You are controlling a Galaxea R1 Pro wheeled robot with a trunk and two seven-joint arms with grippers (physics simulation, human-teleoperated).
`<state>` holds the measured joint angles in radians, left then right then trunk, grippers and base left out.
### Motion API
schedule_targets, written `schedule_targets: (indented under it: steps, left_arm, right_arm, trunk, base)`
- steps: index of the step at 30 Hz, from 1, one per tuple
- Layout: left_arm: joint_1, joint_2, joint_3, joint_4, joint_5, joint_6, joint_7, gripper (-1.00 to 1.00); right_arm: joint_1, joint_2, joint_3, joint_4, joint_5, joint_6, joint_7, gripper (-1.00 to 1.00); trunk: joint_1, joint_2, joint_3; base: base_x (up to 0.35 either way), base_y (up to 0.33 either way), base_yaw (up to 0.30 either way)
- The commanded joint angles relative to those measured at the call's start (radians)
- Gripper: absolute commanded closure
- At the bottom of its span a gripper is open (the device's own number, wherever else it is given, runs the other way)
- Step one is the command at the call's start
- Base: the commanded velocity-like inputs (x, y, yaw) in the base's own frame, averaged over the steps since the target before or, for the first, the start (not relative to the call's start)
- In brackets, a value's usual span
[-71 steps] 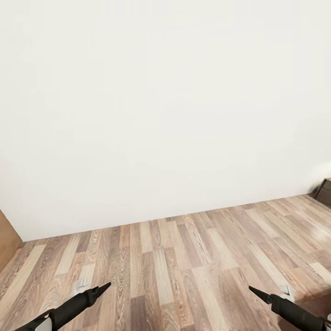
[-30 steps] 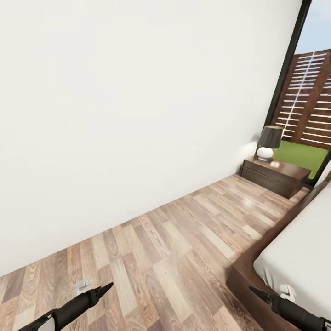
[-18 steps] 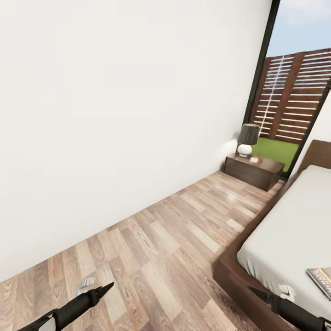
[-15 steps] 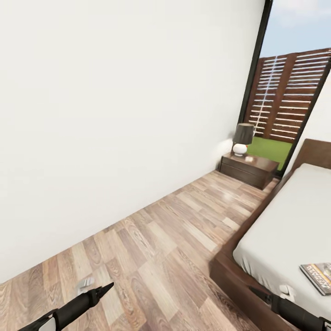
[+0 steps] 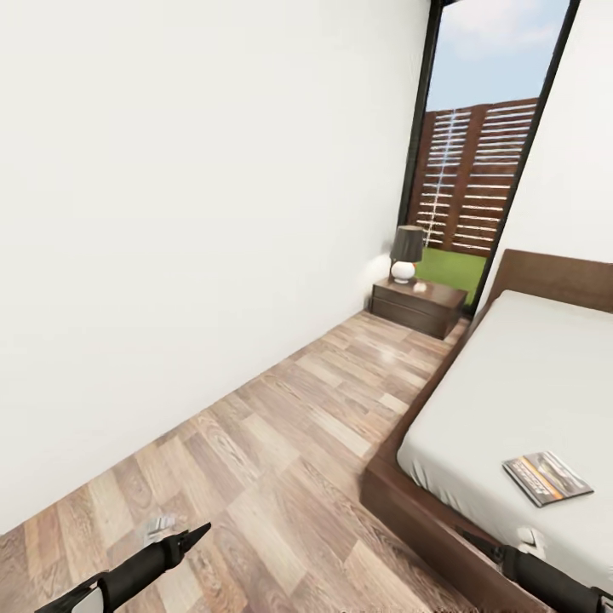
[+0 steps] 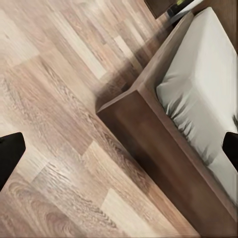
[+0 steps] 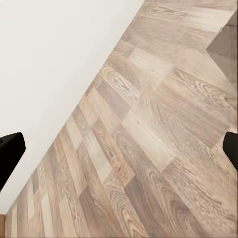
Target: In the bedroom, move the book from the bed onto either nightstand, and place the two sandals side by side next to the bed.
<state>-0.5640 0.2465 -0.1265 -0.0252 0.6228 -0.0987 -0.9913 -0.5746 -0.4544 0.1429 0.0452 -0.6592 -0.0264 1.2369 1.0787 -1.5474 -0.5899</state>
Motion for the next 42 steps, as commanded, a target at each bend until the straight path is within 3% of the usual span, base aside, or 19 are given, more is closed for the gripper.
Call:
schedule_targets:
  steps: [1, 42]
  left_arm:
    - [0.000, 0.000, -0.009, 0.001, 0.005, -0.010, -0.001, -1.00]
    - [0.001, 0.000, -0.009, 0.001, 0.005, -0.010, -0.001, -1.00]
  right_arm:
    - [-0.002, 0.000, 0.008, 0.004, -0.008, -0.003, 0.004, -1.00]
    - [-0.002, 0.000, 0.009, 0.004, -0.008, -0.003, 0.004, -1.00]
  trunk:
    - [0.000, -0.001, -0.001]
    - [0.000, -0.001, -0.001]
  base:
    - [0.000, 0.000, -0.284]
    - [0.000, 0.000, -0.284]
